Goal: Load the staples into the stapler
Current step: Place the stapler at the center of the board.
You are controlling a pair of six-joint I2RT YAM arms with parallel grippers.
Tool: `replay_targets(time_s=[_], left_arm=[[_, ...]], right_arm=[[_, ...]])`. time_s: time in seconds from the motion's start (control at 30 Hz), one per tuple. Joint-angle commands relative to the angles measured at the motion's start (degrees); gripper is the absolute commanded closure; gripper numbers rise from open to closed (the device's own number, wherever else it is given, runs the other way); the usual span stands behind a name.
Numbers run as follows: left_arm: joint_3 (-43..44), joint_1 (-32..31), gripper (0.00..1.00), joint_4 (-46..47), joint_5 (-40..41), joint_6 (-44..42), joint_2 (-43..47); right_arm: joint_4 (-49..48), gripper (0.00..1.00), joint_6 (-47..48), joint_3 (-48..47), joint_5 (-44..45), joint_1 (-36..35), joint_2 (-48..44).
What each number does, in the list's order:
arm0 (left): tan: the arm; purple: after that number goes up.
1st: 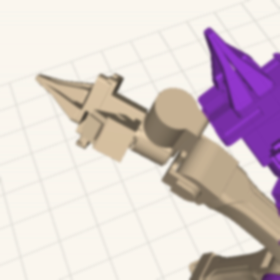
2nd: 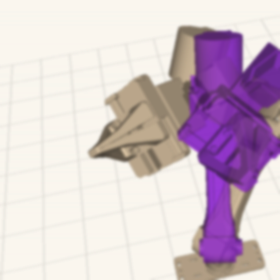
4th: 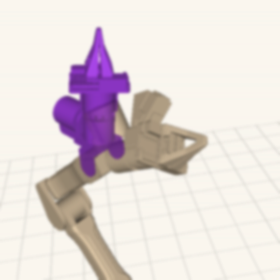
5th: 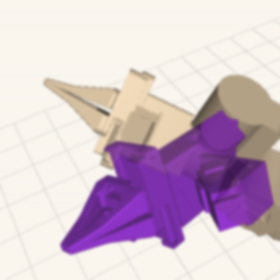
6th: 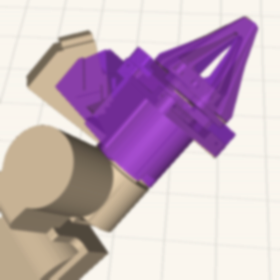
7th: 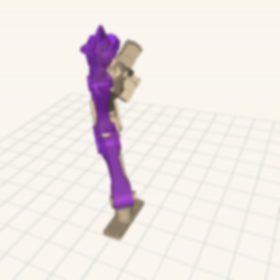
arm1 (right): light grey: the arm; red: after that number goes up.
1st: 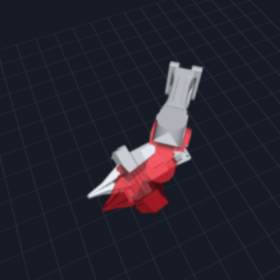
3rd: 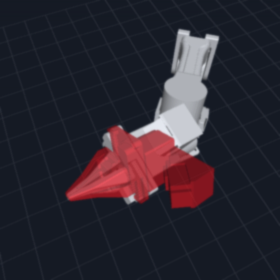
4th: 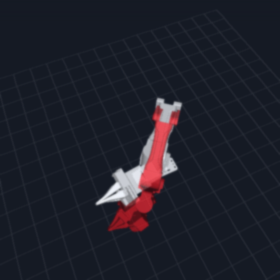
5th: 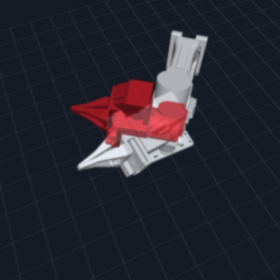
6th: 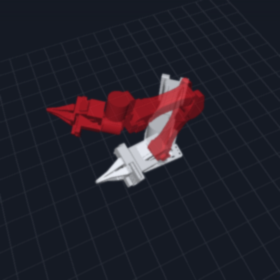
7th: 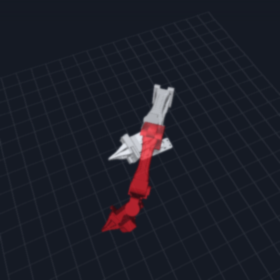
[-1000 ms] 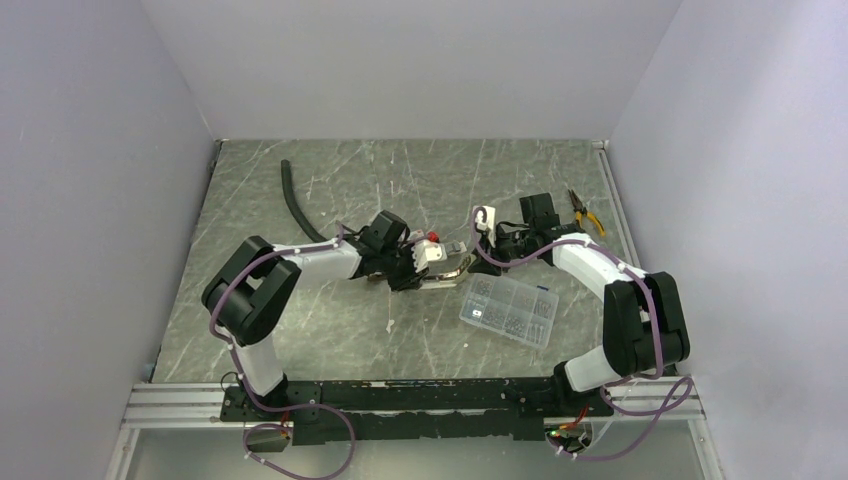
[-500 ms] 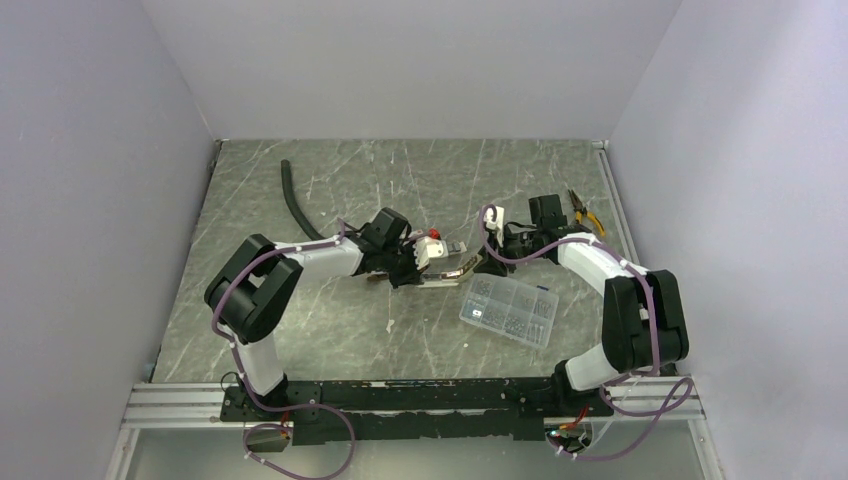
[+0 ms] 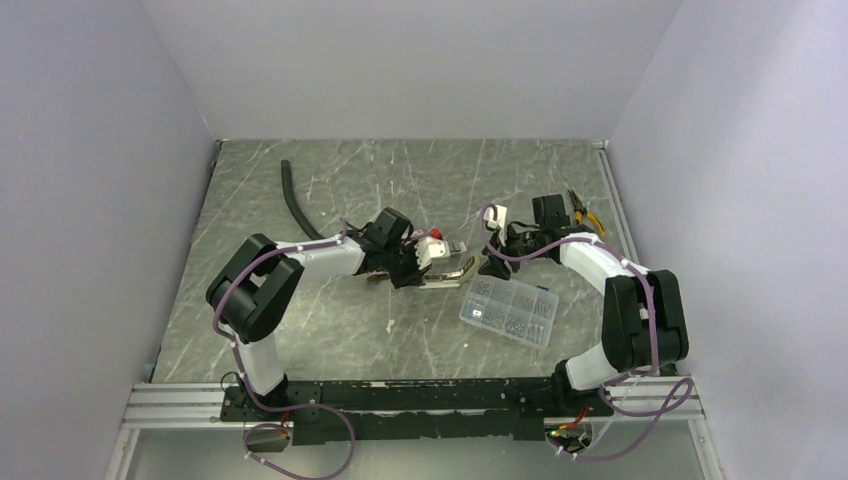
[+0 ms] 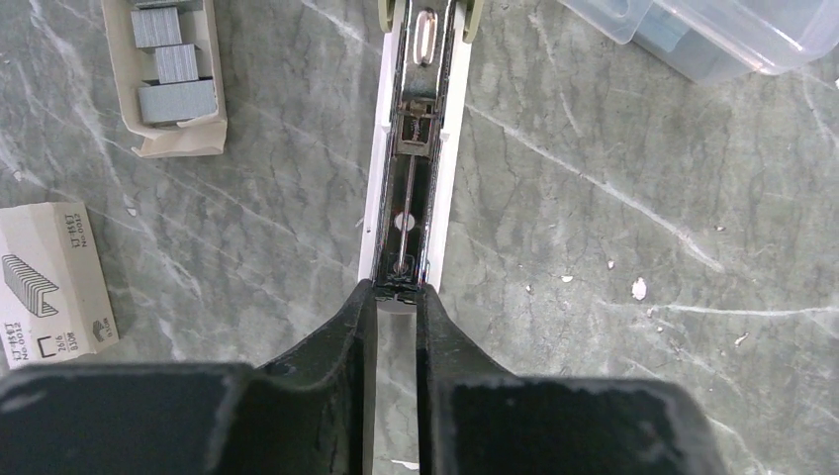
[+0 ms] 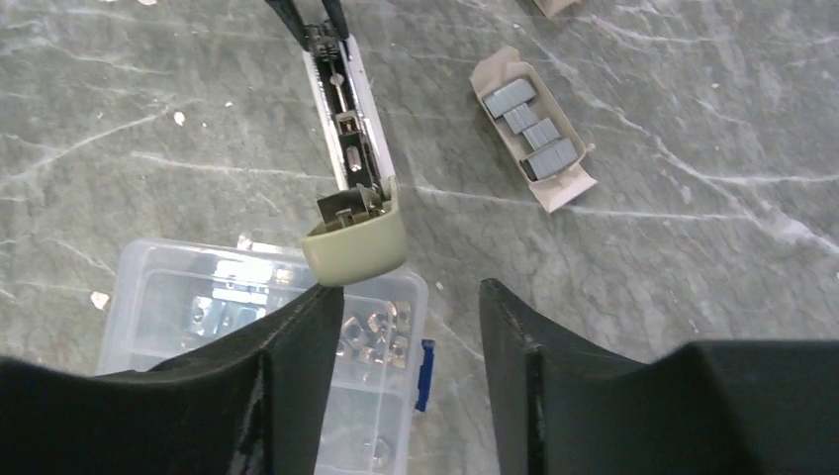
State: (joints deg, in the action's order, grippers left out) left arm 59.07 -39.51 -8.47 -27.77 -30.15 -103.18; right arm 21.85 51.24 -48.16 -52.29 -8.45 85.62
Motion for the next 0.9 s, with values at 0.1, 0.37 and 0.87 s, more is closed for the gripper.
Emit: replay_targets(time_s=[0.1,0.37,0.87], left_arm=[[2.9,-1.08,0.74,-2.88,-0.77,1.17,-0.46],[2.01,-1.09,0.55,-1.96,0.73,1.06,1.61],[7.66,0.18,0.18,-3.06,3.43,1.5,6.4]], right_arm=[[-1.19,0.34,-2.98,-2.93,-0.68,0.54,-2.96],[-6.32,0.33,-13.16,-3.53,-0.35,0.58,-5.55],[-14.69,0.36,-27.68,-1.61,4.4,1.07,-13.63]])
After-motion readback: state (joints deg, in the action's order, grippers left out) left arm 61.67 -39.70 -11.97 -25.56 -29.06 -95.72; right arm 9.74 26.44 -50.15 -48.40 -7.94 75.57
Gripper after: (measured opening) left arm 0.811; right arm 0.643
